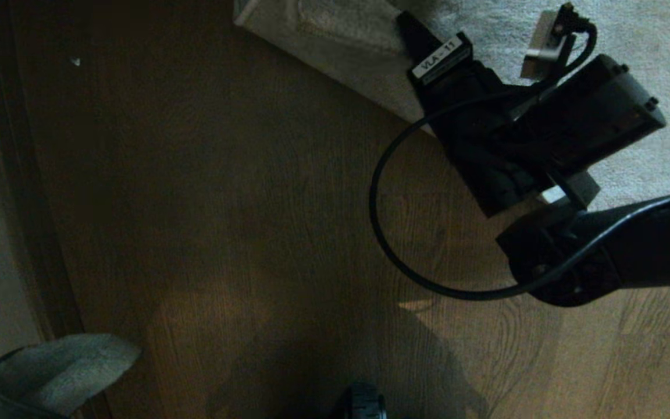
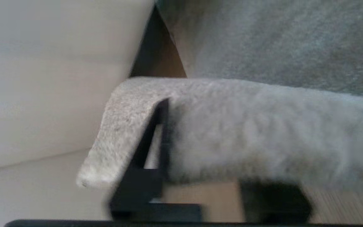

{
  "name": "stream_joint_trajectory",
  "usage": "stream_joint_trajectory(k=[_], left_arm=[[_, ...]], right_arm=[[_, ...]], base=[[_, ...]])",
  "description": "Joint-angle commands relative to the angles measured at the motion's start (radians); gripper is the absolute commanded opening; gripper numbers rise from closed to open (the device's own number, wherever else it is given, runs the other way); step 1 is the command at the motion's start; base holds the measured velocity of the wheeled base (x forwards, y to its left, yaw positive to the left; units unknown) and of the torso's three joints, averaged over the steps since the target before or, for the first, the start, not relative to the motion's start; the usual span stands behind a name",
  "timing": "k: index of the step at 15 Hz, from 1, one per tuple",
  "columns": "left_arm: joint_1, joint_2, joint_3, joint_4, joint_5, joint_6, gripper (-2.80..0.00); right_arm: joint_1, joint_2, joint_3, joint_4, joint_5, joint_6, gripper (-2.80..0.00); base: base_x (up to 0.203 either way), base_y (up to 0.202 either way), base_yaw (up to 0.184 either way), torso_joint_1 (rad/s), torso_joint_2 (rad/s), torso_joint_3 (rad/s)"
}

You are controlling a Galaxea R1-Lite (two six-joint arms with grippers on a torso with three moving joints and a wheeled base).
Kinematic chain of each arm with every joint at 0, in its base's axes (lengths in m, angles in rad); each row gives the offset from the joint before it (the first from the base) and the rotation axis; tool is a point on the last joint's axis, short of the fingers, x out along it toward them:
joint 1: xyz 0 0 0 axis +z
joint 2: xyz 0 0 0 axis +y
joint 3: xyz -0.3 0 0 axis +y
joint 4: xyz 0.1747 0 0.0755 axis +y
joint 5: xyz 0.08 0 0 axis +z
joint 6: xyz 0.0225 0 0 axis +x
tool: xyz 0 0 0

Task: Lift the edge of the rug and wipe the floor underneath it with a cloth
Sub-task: Lay down the carpet

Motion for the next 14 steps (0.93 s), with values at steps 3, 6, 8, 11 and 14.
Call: stream_joint_trajectory(k=[3, 6, 8, 11, 14], left_arm=[[0.0, 0.0, 0.0, 0.0, 0.0, 0.0, -2.8], [0.0, 0.0, 0.0, 0.0, 0.0, 0.0, -2.8], [0.0, 0.0, 0.0, 0.0, 0.0, 0.0, -2.8], [0.0, 0.0, 0.0, 0.0, 0.0, 0.0, -2.8], [0.0, 0.0, 0.0, 0.0, 0.0, 0.0, -2.8]], right_arm=[[-0.028, -0.011, -0.005, -0.011, 0.005, 0.01, 0.0], [0.015, -0.053, 0.062, -0.015, 0.006, 0.042, 0.0], [0.09, -0.071, 0.08, -0.015, 0.008, 0.063, 0.0], [0.213, -0.078, 0.101, -0.017, 0.027, 0.086, 0.0], [0.312, -0.071, 0.105, -0.017, 0.029, 0.088, 0.0]], base=[[0.0, 0.0, 0.0, 0.0, 0.0, 0.0], [0.0, 0.0, 0.0, 0.0, 0.0, 0.0], [0.0, 0.0, 0.0, 0.0, 0.0, 0.0], [0.0, 0.0, 0.0, 0.0, 0.0, 0.0], [0.0, 0.0, 0.0, 0.0, 0.0, 0.0]])
